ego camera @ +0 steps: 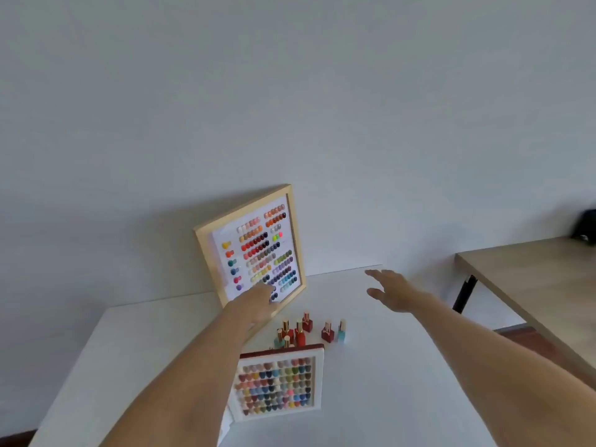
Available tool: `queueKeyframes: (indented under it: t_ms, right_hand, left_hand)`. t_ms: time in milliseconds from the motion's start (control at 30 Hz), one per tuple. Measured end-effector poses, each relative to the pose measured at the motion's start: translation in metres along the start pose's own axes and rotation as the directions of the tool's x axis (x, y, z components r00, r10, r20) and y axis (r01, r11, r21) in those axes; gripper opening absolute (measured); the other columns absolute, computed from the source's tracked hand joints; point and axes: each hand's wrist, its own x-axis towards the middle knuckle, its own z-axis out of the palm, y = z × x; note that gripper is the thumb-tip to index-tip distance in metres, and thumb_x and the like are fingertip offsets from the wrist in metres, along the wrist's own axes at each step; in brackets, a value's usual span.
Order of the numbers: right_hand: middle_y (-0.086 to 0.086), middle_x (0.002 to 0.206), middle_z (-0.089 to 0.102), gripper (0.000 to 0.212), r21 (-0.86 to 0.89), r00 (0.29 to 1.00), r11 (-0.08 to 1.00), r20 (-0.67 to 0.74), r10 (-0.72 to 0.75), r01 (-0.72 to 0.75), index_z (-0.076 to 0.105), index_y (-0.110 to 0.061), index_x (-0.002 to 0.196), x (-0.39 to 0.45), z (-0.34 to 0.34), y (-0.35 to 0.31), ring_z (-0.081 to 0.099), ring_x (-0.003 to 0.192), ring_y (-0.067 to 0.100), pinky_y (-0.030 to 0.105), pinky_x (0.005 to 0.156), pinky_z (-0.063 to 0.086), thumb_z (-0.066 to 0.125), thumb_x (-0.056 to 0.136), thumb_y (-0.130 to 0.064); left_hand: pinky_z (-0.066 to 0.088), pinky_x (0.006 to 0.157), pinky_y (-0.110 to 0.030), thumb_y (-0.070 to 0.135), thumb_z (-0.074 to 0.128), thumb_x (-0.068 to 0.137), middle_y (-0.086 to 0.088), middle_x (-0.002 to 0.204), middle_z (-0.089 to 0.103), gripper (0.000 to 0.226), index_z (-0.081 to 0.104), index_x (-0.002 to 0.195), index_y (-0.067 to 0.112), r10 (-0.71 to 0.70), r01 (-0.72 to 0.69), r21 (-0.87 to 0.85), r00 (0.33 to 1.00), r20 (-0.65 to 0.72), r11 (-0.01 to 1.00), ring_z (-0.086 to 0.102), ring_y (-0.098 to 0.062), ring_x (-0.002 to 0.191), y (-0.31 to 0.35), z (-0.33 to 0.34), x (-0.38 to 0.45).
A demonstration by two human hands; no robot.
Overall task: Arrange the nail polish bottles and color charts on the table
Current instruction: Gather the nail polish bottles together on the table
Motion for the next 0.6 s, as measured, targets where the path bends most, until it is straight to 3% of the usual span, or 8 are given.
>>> queueKeyframes:
  t_ms: [167, 333, 500, 600]
  right_hand:
    - [0.015, 0.143, 0.04, 0.051, 0.032, 0.996, 0.999, 0.083, -0.005, 0.002, 0.029, -0.025, 0.144, 0.023, 0.032, 0.014, 0.035, 0.133, 0.03, 0.042, 0.111, 0.028, 0.046, 0.097, -0.033]
    - [0.014, 0.136, 0.047, 0.048, 0.058, 0.989, 0.998, 0.149, -0.024, 0.016, 0.032, -0.026, 0.142, 0.039, 0.068, 0.005, 0.04, 0.128, 0.029, 0.041, 0.106, 0.034, 0.048, 0.096, -0.031]
    - [0.013, 0.133, 0.048, 0.047, 0.088, 0.985, 0.996, 0.175, -0.003, -0.013, 0.035, -0.027, 0.141, 0.046, 0.1, -0.008, 0.042, 0.125, 0.029, 0.039, 0.105, 0.035, 0.05, 0.096, -0.029]
    - [0.012, 0.134, 0.045, 0.048, 0.088, 0.981, 0.995, 0.191, 0.036, -0.054, 0.034, -0.028, 0.14, 0.05, 0.114, -0.011, 0.045, 0.123, 0.028, 0.037, 0.103, 0.039, 0.051, 0.095, -0.026]
  left_hand:
    - [0.035, 0.108, -0.039, 0.033, 0.044, 0.097, -0.01, 0.15, 0.037, 0.052, 0.03, 0.145, 0.018, -0.087, 0.086, 0.015, 0.994, 0.059, 0.996, 0.041, -0.028, 0.133, -0.01, 0.023, 0.023]
    - [0.043, 0.097, -0.035, 0.027, 0.042, 0.097, -0.012, 0.133, 0.054, 0.038, 0.044, 0.133, 0.014, -0.065, 0.059, 0.045, 0.99, 0.126, 0.997, 0.054, -0.026, 0.116, -0.02, 0.041, 0.047]
    - [0.037, 0.11, -0.041, 0.025, 0.043, 0.098, -0.012, 0.149, 0.039, 0.048, 0.032, 0.144, 0.022, 0.037, -0.05, 0.067, 0.984, 0.173, 0.996, 0.042, -0.029, 0.133, -0.023, 0.058, 0.074]
    - [0.042, 0.106, -0.04, 0.024, 0.045, 0.097, -0.009, 0.147, 0.041, 0.049, 0.031, 0.144, 0.026, 0.161, -0.188, 0.125, 0.967, 0.196, 0.974, 0.048, -0.028, 0.128, -0.023, 0.072, 0.091]
